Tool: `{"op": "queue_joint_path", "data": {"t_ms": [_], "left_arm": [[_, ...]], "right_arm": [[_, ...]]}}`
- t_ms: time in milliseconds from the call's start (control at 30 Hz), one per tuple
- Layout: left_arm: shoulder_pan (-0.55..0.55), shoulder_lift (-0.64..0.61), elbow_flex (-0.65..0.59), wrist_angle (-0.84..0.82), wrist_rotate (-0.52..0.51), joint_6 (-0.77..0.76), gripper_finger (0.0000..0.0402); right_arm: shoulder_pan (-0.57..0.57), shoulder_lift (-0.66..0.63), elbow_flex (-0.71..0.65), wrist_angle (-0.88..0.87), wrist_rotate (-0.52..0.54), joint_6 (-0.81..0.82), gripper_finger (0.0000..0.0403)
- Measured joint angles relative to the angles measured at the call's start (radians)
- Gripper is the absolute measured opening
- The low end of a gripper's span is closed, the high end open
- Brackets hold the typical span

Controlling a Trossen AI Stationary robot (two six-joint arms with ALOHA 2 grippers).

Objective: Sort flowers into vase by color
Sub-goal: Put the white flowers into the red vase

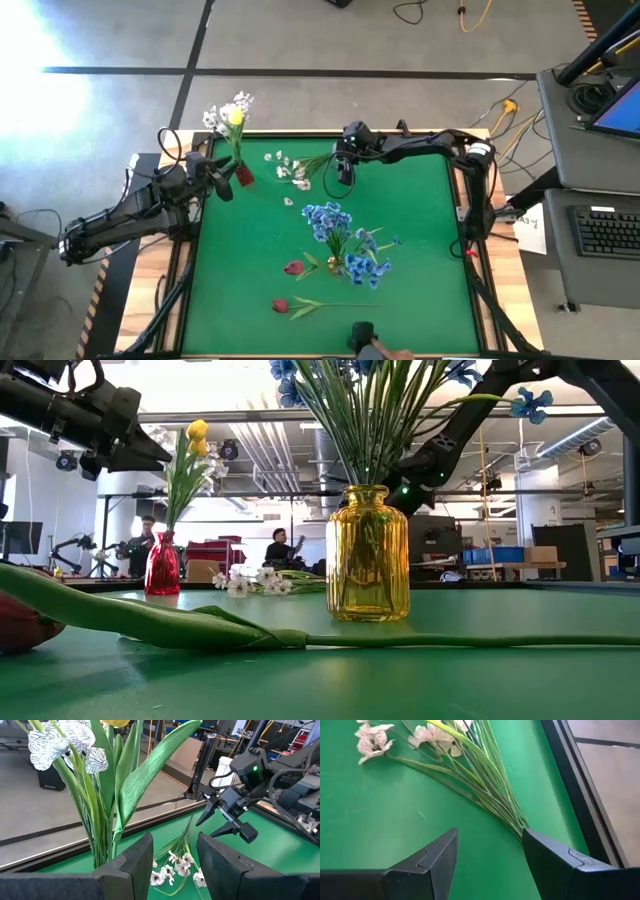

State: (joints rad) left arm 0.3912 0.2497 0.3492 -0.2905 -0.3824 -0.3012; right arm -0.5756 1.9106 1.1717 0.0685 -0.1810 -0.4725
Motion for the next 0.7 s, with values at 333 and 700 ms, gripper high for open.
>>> {"op": "queue_joint_path", "data": {"t_ms": [333, 700], "left_arm": [[0.0, 0.002, 0.0, 0.0, 0.0, 0.0, 0.0139], [0.0, 0.006, 0.0, 0.002, 0.0, 0.0, 0.0139]], "right_arm": [[-0.019, 0.063, 0.0, 0.118, 0.04, 0.025, 0.0214], [-0.057, 0.1, 0.014, 0.106, -0.002, 0.021, 0.0214]]}}
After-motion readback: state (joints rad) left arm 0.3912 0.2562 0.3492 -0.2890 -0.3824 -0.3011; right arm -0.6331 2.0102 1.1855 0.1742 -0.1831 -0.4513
